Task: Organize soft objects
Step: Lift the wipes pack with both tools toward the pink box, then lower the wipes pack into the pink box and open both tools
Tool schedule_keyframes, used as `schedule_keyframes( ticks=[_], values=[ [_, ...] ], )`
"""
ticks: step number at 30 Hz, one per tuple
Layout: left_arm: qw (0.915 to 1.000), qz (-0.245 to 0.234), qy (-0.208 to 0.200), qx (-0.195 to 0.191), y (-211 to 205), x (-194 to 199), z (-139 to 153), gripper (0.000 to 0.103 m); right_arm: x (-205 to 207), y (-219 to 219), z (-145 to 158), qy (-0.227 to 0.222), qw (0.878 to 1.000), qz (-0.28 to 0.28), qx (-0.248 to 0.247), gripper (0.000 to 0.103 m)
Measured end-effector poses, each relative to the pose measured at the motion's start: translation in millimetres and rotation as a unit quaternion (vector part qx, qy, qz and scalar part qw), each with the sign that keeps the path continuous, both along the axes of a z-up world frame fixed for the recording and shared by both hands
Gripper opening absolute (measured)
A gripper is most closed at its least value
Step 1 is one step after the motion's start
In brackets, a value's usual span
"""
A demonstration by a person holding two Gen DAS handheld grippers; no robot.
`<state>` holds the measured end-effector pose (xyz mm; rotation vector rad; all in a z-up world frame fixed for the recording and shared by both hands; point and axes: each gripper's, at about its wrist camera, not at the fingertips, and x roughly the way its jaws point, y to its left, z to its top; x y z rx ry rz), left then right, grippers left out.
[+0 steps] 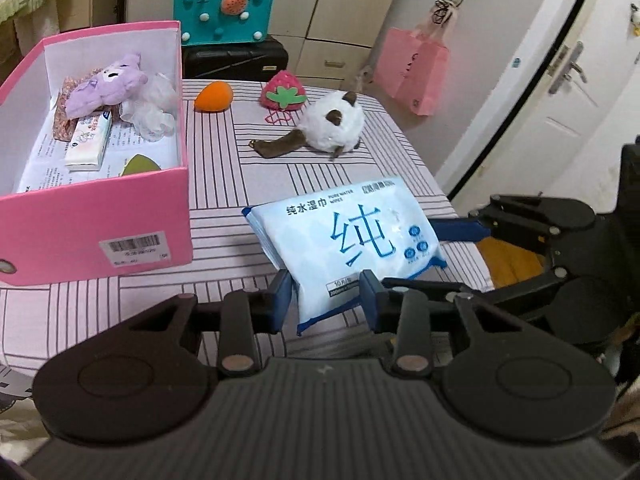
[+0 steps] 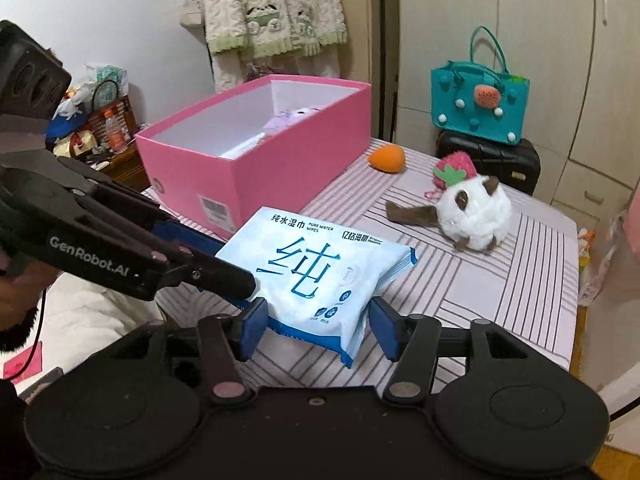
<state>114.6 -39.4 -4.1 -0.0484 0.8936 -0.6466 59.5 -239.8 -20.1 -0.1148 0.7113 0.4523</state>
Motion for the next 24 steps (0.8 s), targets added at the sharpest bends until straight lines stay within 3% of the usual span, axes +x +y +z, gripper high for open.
schedule_keyframes(
  ticks=[13,18,24],
  values=[
    [0.9984,0.014,-0.055,-0.001,30,-22,35,0.035,-18,41,36,-0.069,0.997,0.002,-0.031,0.068],
    [0.9962,0.022,-0.084,-0.004,45,-19,52,0.035,-10,55,54,-0.091,0.995,0.008,-0.031,0.068],
    [0.9954,0.027,-0.091,-0.01,74,-3,70,0.035,14,73,74,-0.095,0.995,0.035,-0.013,0.068]
  ],
)
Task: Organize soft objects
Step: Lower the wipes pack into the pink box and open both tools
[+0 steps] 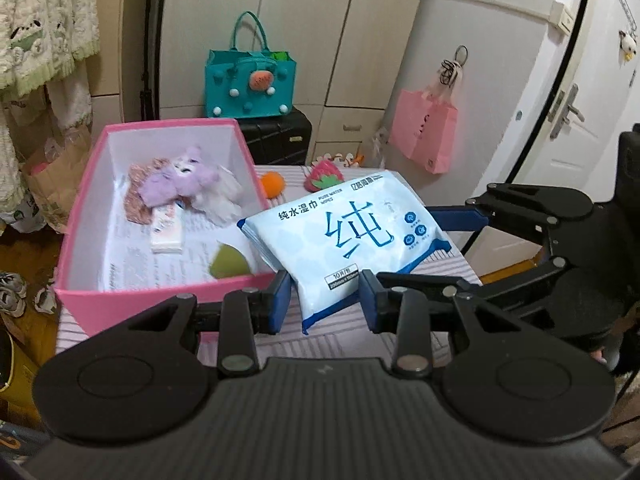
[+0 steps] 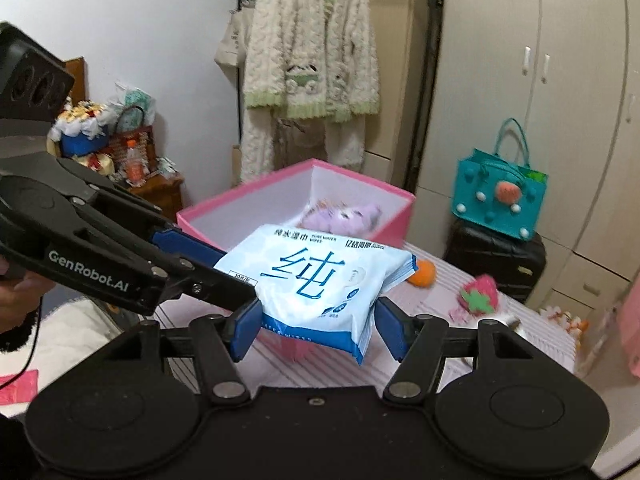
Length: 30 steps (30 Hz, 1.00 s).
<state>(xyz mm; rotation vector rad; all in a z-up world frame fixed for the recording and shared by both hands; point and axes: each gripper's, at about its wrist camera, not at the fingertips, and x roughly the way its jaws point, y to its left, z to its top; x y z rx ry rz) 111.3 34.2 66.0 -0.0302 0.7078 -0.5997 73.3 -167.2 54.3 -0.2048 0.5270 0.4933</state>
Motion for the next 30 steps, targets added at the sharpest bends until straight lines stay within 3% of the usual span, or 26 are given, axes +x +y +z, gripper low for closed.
schedule_keyframes(
  ticks=[6,12,14,18,25,30],
  values=[
    [0.9997,0.018,-0.014,0.0,31,26,8,0.035,40,23,4,-0.003,0.999,0.034,0.028,0.068],
    [0.9987,0.051,0.008,0.005,56,74,4,0.036,89,47,-4,-0.003,0.998,0.047,0.041,0.066],
    [0.9982,0.055,0.021,0.006,60,94,0,0.036,107,52,-7,0.003,0.998,0.045,0.045,0.062],
    [0.9972,0.058,0.04,0.024,60,129,-19,0.037,134,61,-17,0.006,0.999,0.016,0.031,0.041],
    [0.9943,0.07,0.075,0.029,59,157,-52,0.037,169,68,-39,0.062,0.998,-0.006,0.025,0.04],
    [0.9923,0.073,0.076,0.064,56,167,-58,0.037,180,78,-48,0.079,0.997,-0.011,0.008,0.04]
  ],
)
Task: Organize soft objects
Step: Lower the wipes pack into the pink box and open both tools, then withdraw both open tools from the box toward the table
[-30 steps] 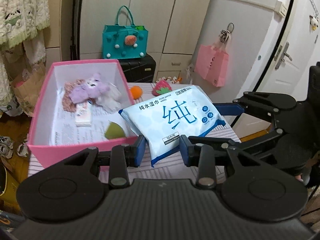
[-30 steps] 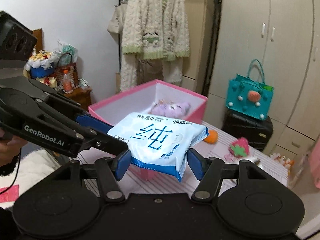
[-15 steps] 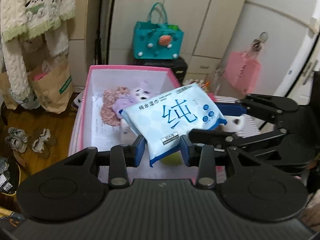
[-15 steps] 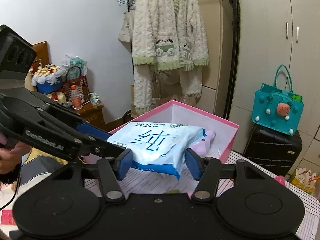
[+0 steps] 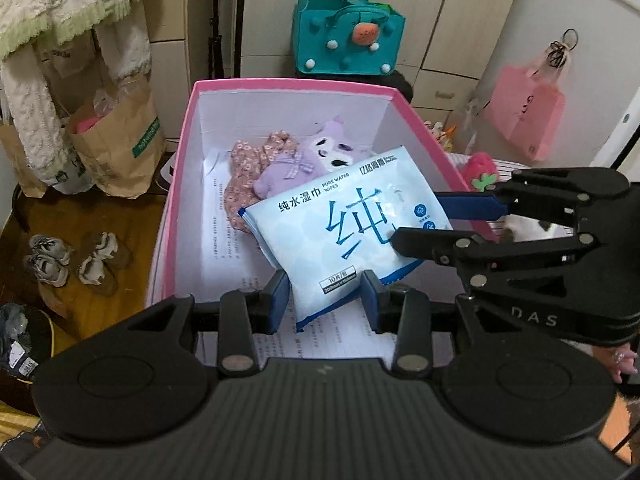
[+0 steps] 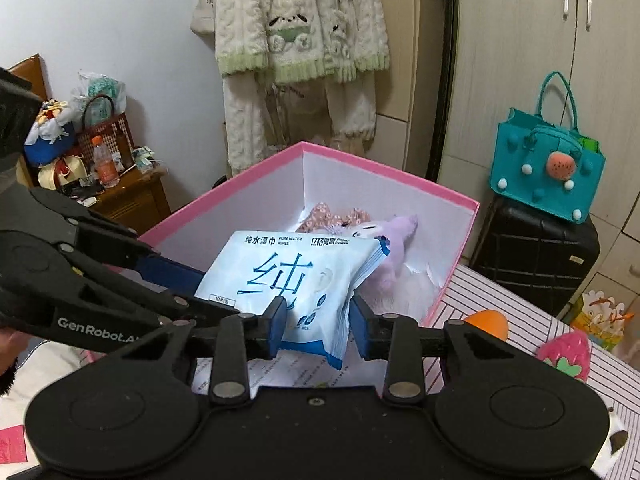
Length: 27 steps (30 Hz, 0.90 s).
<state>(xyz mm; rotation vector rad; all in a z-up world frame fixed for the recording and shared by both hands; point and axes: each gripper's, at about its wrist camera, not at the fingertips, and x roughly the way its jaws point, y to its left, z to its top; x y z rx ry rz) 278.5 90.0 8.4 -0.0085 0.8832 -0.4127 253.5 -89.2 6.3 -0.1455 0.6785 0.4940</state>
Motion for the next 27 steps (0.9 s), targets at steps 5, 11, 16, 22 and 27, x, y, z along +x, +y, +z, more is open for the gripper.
schedule_keyframes(
  ticks=[5,11,16,22,27],
  values=[
    [0.9999,0.014,0.005,0.008,1,6,0,0.035,8,6,-7,0.009,1.0,0.003,-0.007,0.039],
    [0.9988,0.017,-0.011,0.045,-4,1,5,0.037,6,4,-11,0.015,1.0,0.011,-0.004,0.039],
    [0.9979,0.007,-0.012,0.064,-4,-12,12,0.039,-11,-5,3,0.009,1.0,0.021,-0.005,0.04],
    [0.9967,-0.005,-0.026,0.076,-7,-37,31,0.043,-46,-18,28,-0.012,0.999,0.034,0.0,0.043],
    [0.9956,-0.009,-0.035,0.086,-10,-60,47,0.045,-79,-24,47,-0.026,0.999,0.048,0.001,0.047]
  ],
)
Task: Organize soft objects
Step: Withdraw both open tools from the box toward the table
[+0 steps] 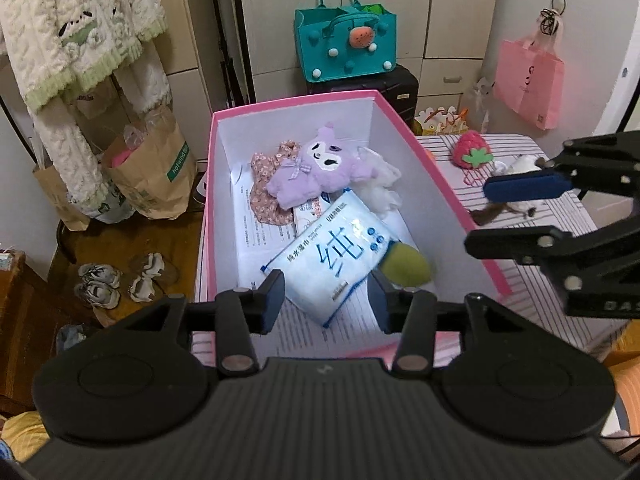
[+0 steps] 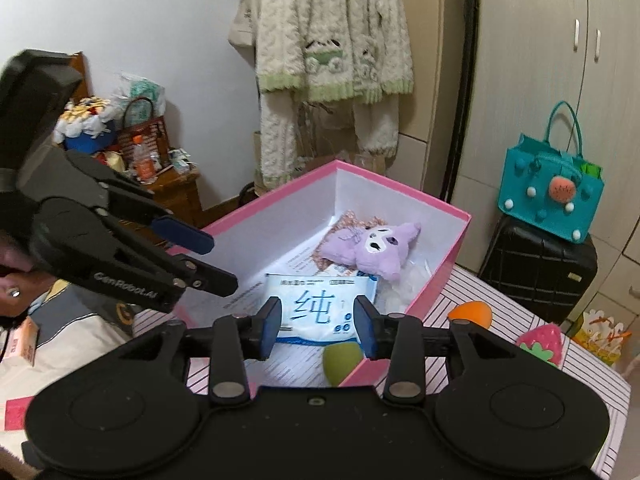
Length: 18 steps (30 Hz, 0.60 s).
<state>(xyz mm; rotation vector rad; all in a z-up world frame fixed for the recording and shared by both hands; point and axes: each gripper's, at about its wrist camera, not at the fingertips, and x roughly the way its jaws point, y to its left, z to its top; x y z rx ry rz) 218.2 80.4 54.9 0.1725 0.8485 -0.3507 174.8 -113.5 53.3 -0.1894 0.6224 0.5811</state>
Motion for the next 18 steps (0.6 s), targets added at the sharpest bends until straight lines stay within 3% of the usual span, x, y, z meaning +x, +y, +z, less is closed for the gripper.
schedule_keyframes(
  ticks=[8,18],
  values=[
    [0.9996,-0.02,-0.017,0.005,0,-48,29,0.049,-48,-6,25,-0.02,1.0,0.022,-0.001,0.051],
    [0.9974,-0.055,-0.044,0.016,-17,-108,49,0.052,-105,-23,34,-0.05,0.998,0.03,0.003,0.054]
  ],
)
